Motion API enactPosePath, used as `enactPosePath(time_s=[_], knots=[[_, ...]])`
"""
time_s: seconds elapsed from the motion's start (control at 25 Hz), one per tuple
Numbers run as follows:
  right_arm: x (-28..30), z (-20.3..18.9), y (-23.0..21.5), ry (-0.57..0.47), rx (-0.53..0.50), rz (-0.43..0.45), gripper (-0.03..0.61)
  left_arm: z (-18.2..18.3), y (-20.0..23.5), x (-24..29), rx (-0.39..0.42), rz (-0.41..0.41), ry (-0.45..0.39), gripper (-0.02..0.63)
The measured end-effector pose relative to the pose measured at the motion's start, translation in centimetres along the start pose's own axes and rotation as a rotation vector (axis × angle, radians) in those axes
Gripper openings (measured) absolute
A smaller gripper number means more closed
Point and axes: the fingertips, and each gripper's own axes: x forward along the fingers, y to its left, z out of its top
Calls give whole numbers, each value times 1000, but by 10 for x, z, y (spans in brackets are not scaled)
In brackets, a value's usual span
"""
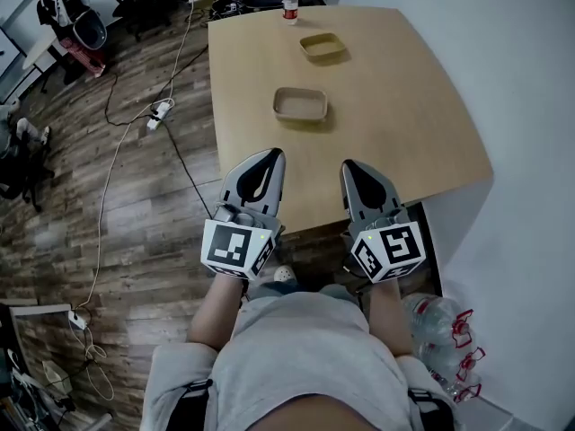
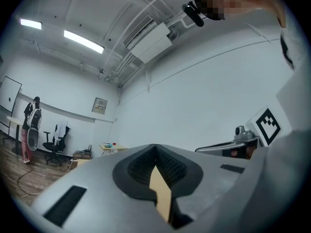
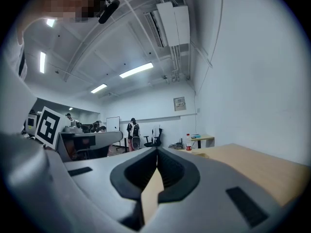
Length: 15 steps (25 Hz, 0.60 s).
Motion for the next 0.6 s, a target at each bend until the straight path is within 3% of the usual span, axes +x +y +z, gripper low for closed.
enactPosePath(time_s=[0.6], knots=[[32, -7, -24, 30, 2, -44, 11, -16, 26, 35, -38, -19, 12, 15]])
